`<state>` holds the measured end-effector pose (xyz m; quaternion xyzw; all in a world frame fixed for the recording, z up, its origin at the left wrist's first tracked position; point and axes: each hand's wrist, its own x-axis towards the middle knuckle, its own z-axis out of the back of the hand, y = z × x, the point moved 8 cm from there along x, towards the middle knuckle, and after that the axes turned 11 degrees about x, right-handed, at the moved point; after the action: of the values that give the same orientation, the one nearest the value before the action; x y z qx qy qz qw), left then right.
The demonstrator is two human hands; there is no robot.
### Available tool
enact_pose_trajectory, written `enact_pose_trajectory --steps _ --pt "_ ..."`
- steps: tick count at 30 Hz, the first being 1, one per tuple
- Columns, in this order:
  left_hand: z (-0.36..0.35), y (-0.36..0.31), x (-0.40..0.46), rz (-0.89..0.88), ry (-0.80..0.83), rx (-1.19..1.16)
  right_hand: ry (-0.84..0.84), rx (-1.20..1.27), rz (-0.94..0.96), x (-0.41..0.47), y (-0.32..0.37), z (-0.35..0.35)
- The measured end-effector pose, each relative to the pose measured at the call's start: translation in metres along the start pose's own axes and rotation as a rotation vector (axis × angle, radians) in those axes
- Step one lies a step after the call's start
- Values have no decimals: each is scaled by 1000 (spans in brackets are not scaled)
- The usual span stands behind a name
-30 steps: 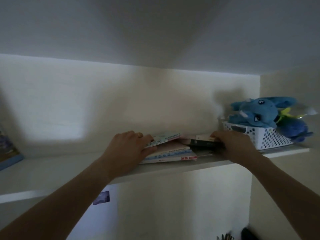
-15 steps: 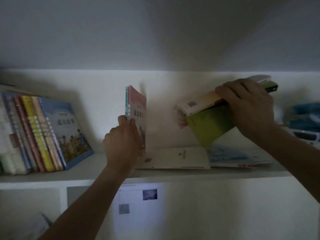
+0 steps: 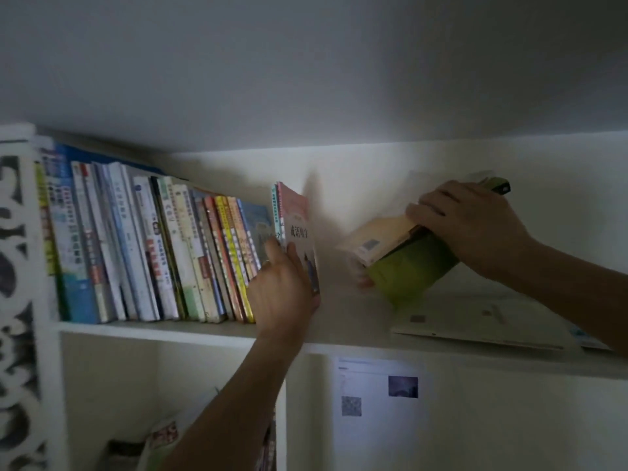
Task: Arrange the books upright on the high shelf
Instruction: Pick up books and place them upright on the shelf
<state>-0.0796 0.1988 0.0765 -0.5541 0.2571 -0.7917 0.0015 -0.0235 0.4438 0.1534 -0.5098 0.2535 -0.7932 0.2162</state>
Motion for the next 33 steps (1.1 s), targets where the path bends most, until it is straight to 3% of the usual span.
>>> enact_pose_trajectory --steps 3,6,11,13,15,18,21,24,27,28,30,31,33 --pt "-4 15 8 -29 -17 196 -7 1 -18 -8 12 3" --pt "-21 19 8 -173 90 386 10 2 -33 -2 25 0" --pt "4 2 9 -348 -13 70 -11 -11 72 44 65 -1" --pt "18 -26 -2 -465 158 -119 -41 -22 171 65 92 0" --pt "16 -35 -10 -470 262 7 -70 -23 224 80 116 1" --pt "8 -16 -6 -326 190 137 -223 73 92 87 120 15" --pt "-1 -5 -14 -271 202 31 -271 200 -237 69 94 26" --pt "-5 5 -12 -175 197 -80 40 241 -600 34 50 12" --pt "-8 11 -9 -119 225 -103 628 305 -911 -31 -8 -13" --pt "-7 11 -9 -114 223 -110 868 401 -927 -58 -15 -21" --pt "-6 10 -11 -115 214 -107 1279 541 -771 -101 -6 -30" --pt "-6 9 -12 -114 204 -95 1395 547 -669 -118 -1 -32" --pt "-6 5 -14 -126 186 -66 1390 500 -534 -135 3 -35"
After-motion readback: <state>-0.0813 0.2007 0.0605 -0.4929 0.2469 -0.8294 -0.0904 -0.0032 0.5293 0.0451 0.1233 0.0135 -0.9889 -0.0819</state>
